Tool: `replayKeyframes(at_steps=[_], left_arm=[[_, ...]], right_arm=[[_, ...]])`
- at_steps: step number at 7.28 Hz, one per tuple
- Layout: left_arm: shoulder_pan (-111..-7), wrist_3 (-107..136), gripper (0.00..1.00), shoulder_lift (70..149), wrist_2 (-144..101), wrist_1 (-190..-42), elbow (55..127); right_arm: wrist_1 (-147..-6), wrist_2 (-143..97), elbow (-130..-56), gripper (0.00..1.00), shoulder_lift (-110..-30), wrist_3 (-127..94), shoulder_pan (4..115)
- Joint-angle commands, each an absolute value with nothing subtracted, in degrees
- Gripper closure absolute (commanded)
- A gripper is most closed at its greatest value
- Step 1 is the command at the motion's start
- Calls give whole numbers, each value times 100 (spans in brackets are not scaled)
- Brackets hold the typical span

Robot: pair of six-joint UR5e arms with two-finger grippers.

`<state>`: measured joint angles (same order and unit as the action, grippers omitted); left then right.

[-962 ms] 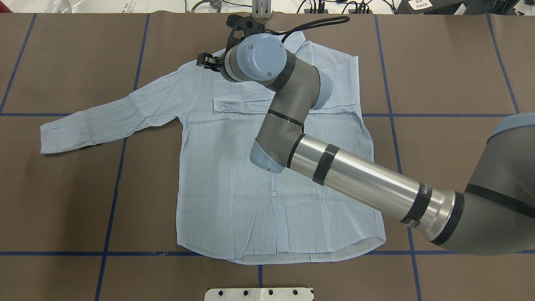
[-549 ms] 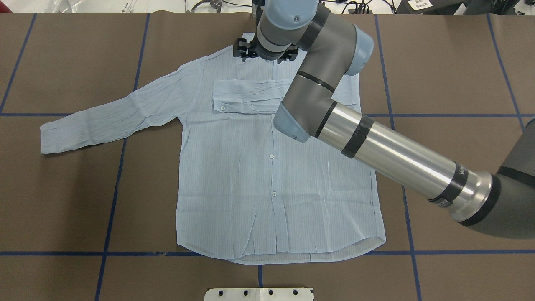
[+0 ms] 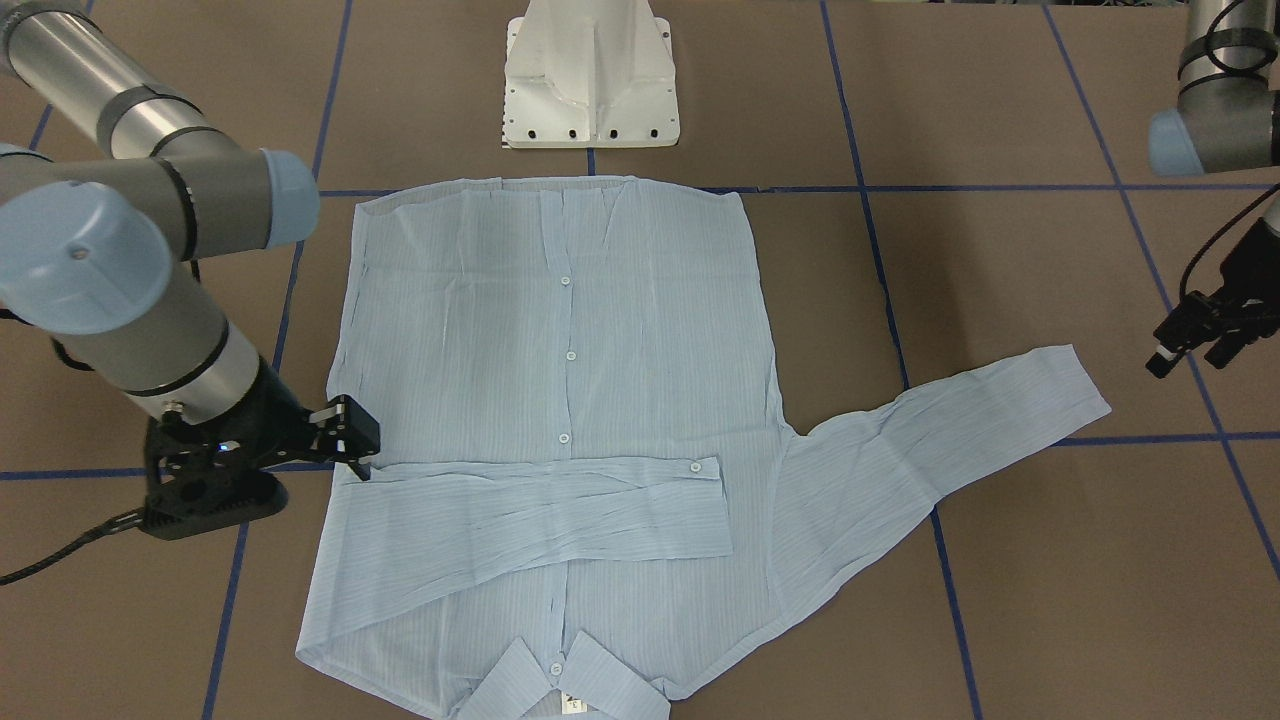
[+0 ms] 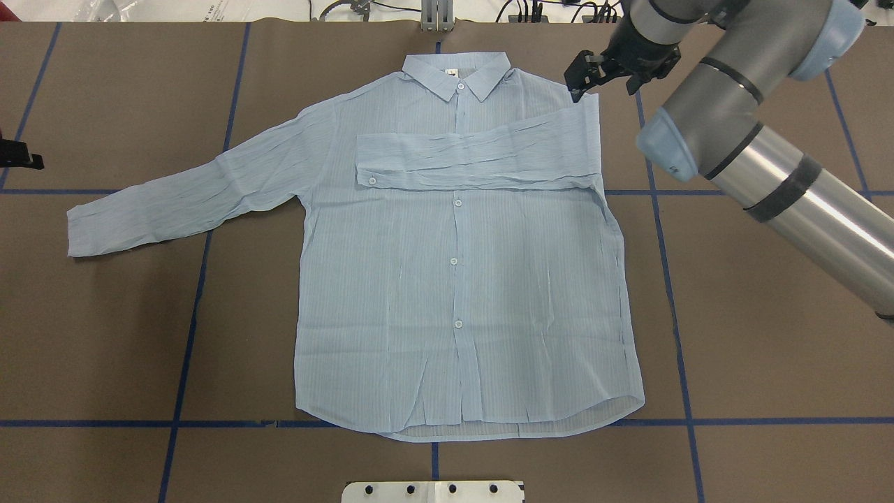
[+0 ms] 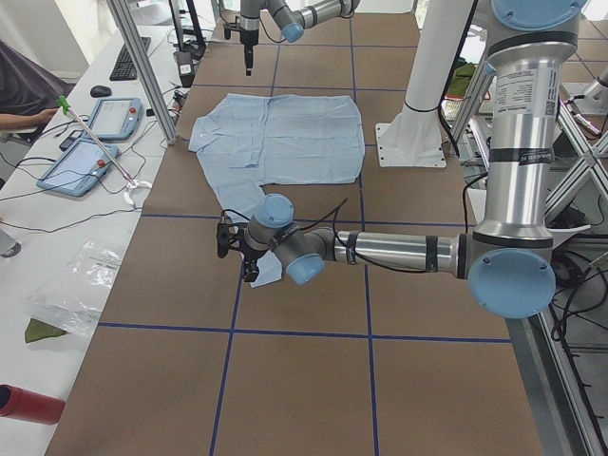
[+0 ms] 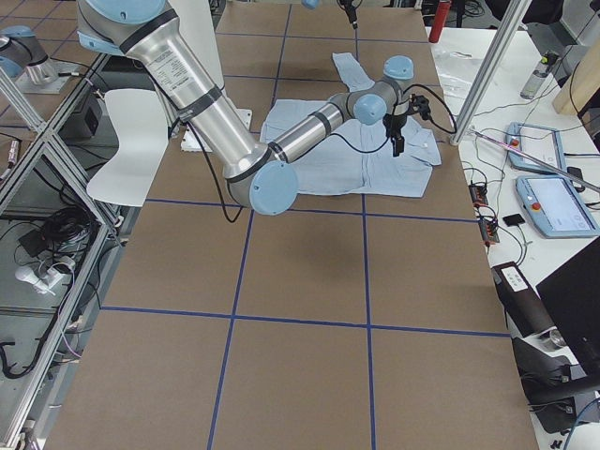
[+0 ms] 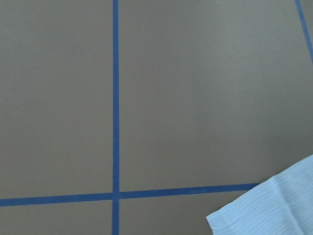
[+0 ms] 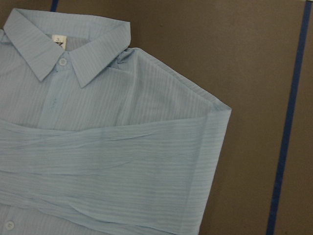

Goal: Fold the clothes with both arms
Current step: 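Grasp the other sleeve cuff with the left gripper while the right gripper withdraws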

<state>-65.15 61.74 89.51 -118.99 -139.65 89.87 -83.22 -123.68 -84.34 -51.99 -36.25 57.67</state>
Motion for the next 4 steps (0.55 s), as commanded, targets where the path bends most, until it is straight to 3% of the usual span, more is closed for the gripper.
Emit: replayKeyframes(at_steps=[1, 4], left_arm=[[-5584, 7108, 5, 8773, -11060, -13966, 9263], [-5153, 7136, 11, 8526, -10656, -13914, 9387]], right_arm=[[-8517, -12630, -8604, 0, -5484, -3147, 6038], [-8508, -12647, -8631, 0, -5511, -3147, 6029]])
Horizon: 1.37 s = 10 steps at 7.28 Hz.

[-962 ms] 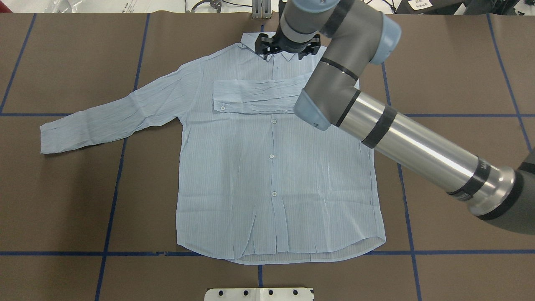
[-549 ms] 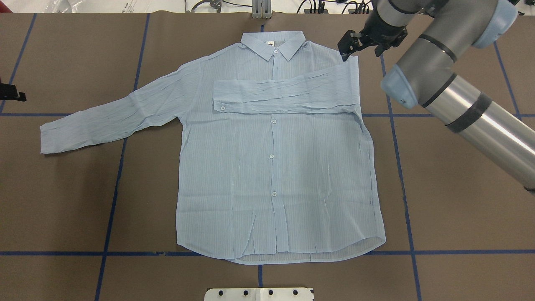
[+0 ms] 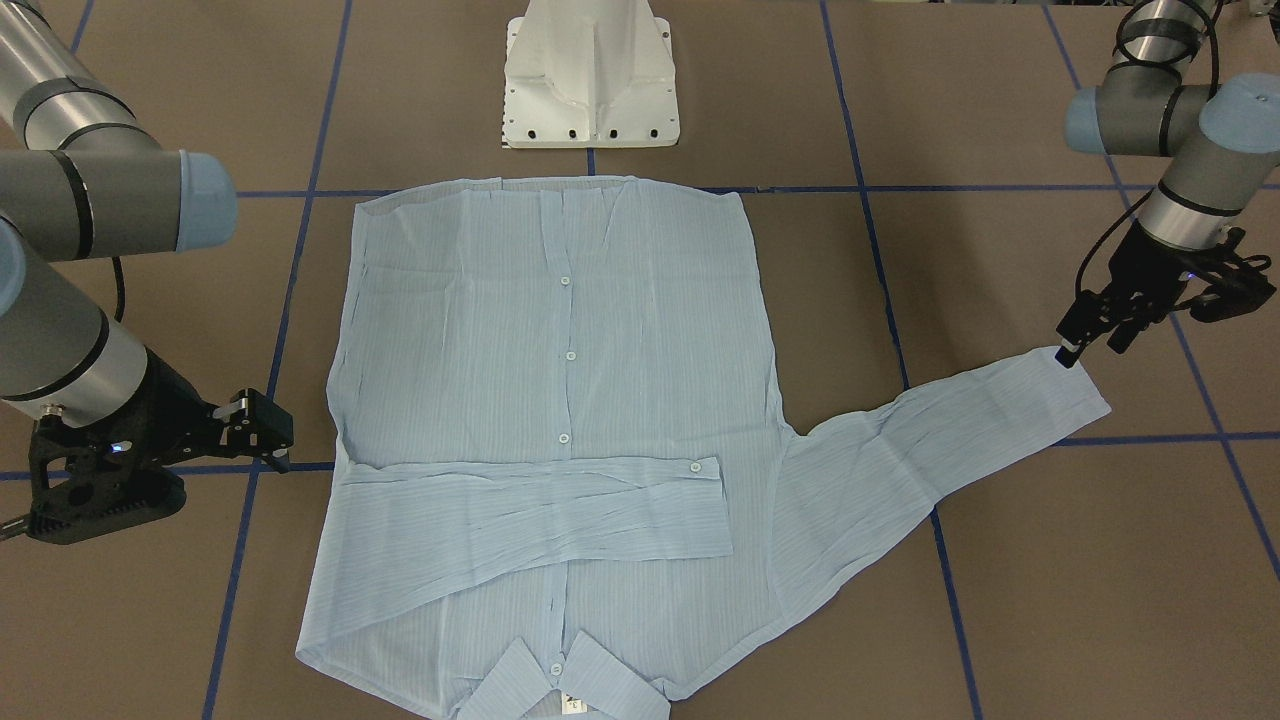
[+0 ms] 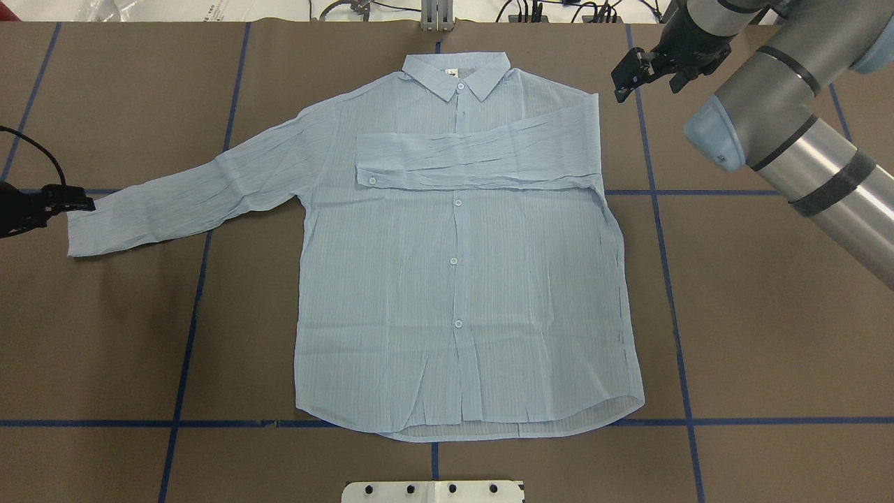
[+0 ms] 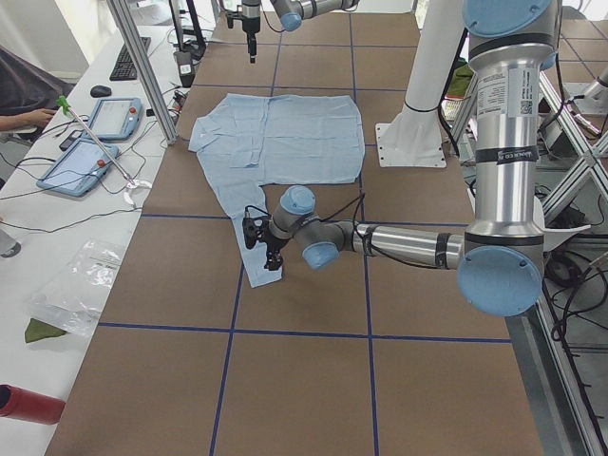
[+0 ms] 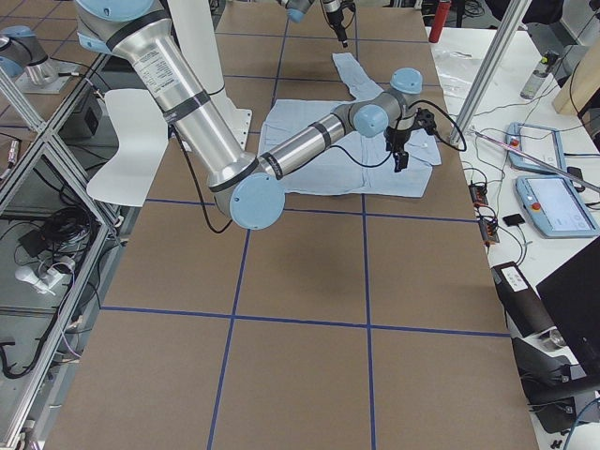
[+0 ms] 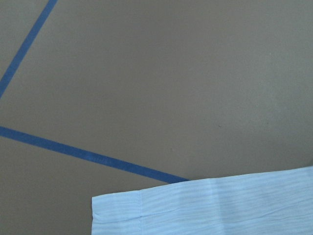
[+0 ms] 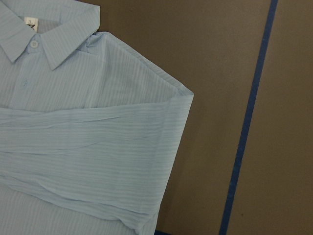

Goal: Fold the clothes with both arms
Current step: 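Grasp the other sleeve cuff with the left gripper while the right gripper withdraws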

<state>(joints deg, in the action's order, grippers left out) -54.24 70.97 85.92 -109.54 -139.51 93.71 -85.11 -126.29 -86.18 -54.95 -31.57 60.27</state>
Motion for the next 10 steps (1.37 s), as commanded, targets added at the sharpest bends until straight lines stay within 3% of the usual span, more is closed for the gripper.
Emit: replayKeyframes(at_steps=[1, 4, 10], left_arm=[[-5002, 7250, 15, 8517, -10548, -13913, 9352], [-4913, 7269, 23, 8386, -10408, -13913, 9334], [-4808, 7260, 31, 8314, -10371, -13913, 9211]], right_arm=[[-8508, -12665, -8631, 0, -5519, -3155, 6029], [-8508, -12656, -8622, 0, -5520, -3190, 6012], [-8499, -12630, -8604, 0, -5511, -3217, 5924]])
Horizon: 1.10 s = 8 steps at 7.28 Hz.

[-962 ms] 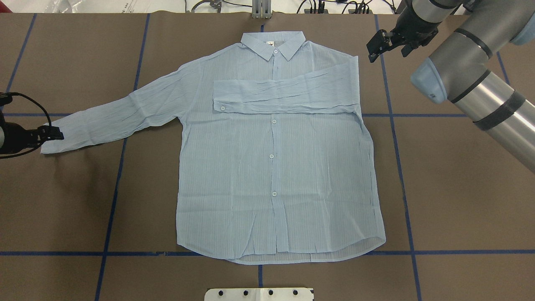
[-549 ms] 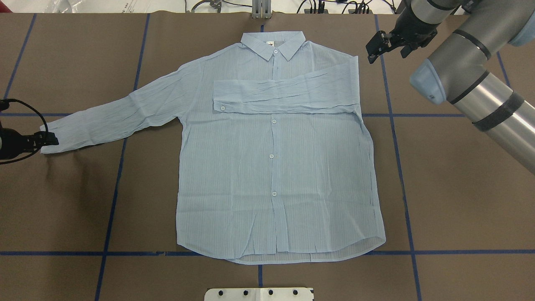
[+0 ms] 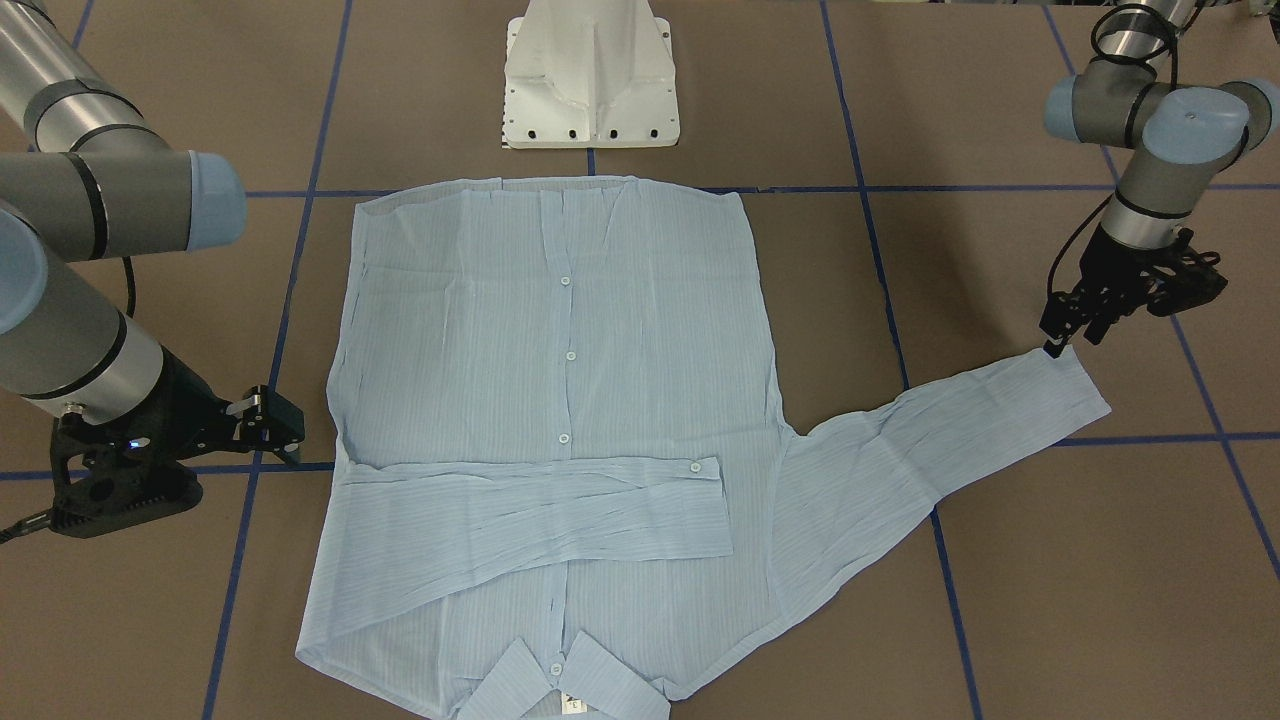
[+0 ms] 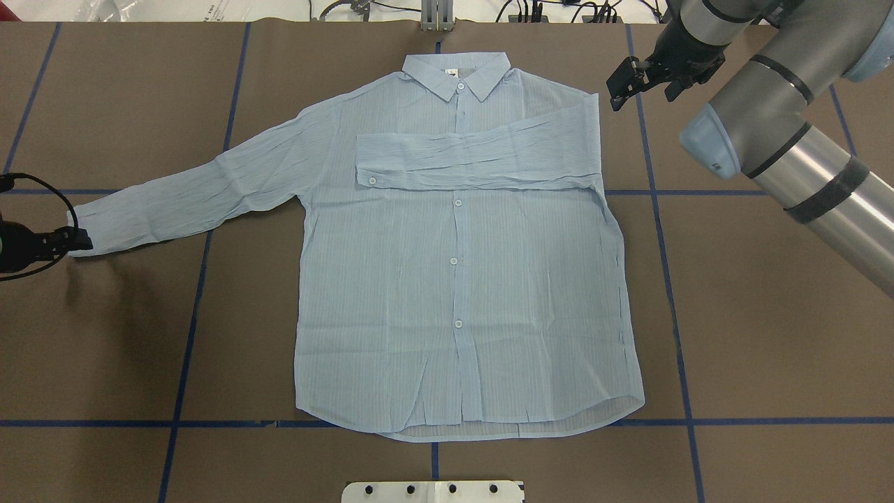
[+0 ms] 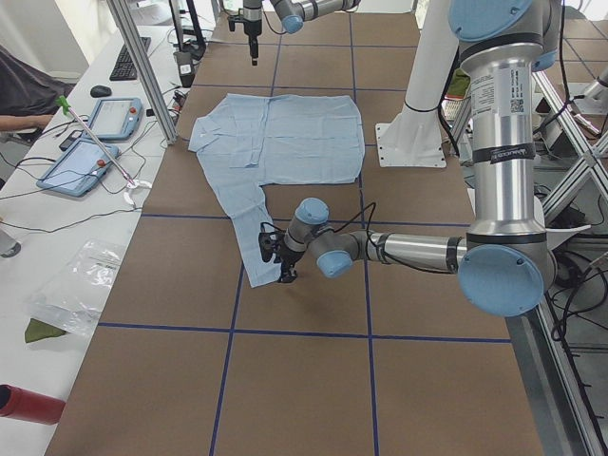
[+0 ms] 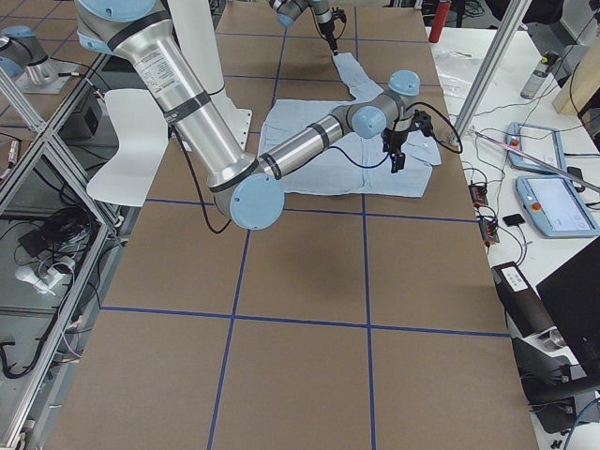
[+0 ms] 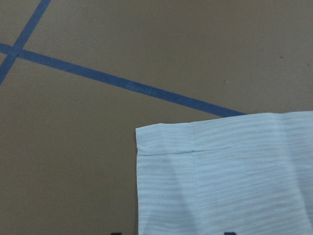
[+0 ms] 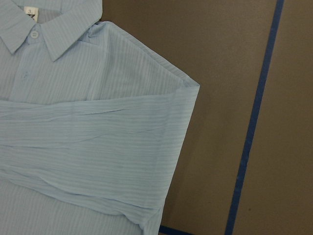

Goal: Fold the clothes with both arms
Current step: 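Grasp the other sleeve cuff with the left gripper while the right gripper withdraws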

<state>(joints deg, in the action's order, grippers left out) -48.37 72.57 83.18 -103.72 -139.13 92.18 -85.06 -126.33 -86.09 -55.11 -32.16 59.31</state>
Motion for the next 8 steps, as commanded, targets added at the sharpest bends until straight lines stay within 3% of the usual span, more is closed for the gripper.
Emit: replayKeyframes(at_steps=[1, 8], left_arm=[[-4808, 7268, 34, 8314, -10371, -13913, 9211], [-4799, 7286, 43, 8358, -10371, -13922, 9061]], right_arm=[[-8499, -12630, -8596, 0, -5511, -3217, 5906], [-8473, -12630, -8604, 0, -5520, -3217, 5906]])
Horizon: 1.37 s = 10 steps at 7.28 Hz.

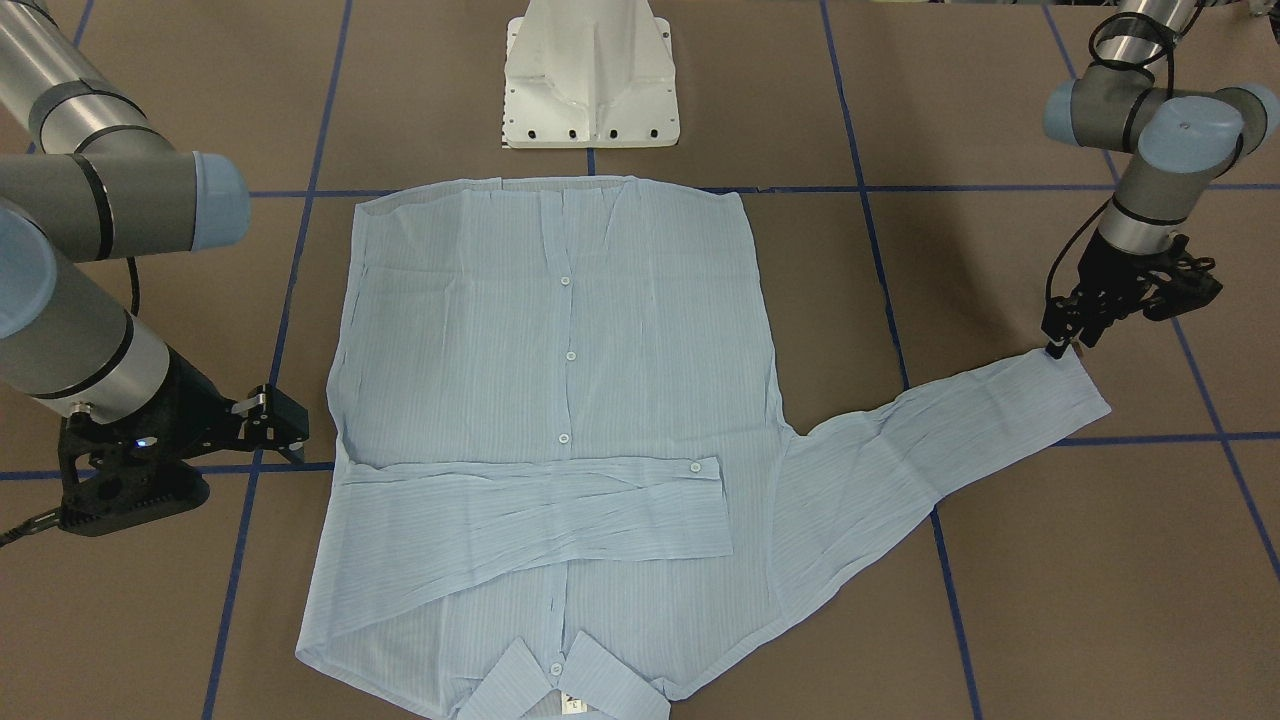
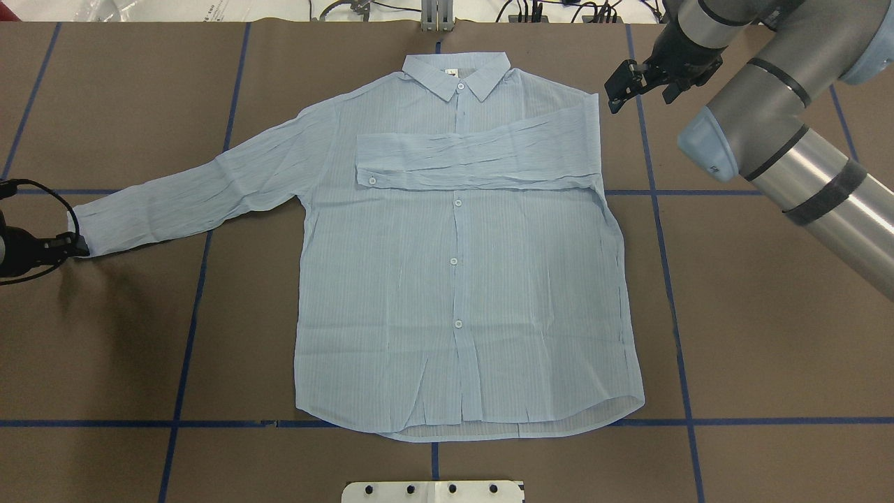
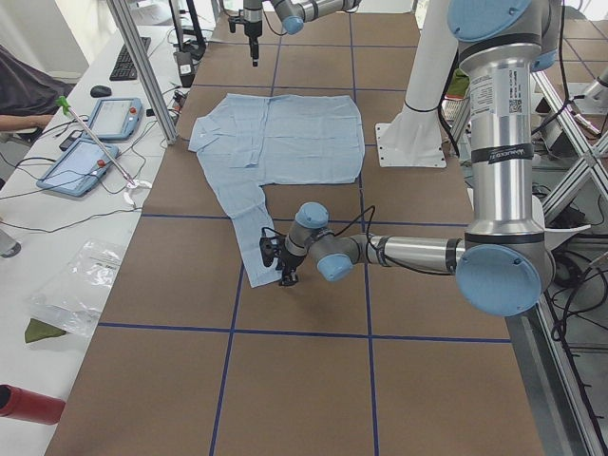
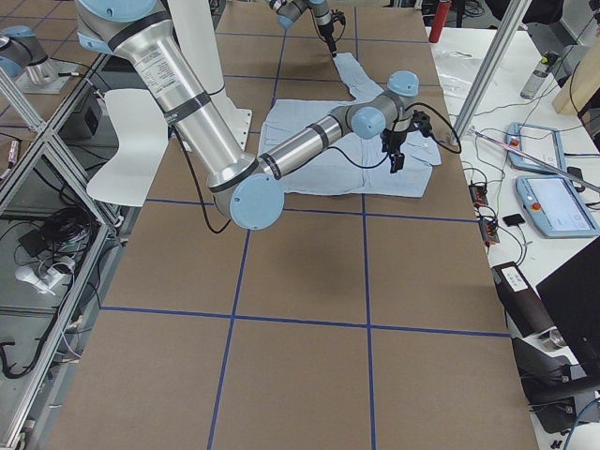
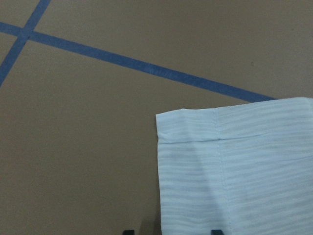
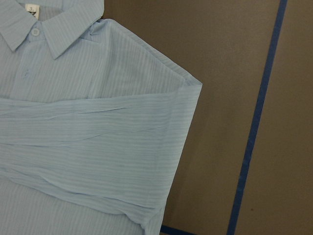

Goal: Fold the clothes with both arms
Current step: 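Grasp the other sleeve cuff with the left gripper while the right gripper withdraws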

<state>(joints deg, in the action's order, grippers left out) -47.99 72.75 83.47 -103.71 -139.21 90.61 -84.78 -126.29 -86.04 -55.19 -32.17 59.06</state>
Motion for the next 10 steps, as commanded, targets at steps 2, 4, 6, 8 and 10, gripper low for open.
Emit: replayKeyframes(at_steps=[2, 4, 6, 8, 10], left_arm=[[-4799, 7286, 51, 8376, -10371, -13922, 9070], [-4799, 7286, 52, 8376, -10380, -13922, 9070], [-4799, 7286, 54, 8376, -10380, -13922, 9079], [-4790, 7277, 60, 8376, -10397, -13922, 9070], [-4773, 7277, 67, 8385, -10397, -13913, 9079]], right_arm=[[-8473, -12630, -8604, 0, -5520, -3217, 5898], [-8455, -12630, -8596, 0, -5554, -3217, 5906], [-8455, -12630, -8604, 0, -5555, -3217, 5906], [-8455, -12639, -8604, 0, -5563, -3208, 5906], [-8446, -12639, -8604, 0, -5642, -3164, 5898]])
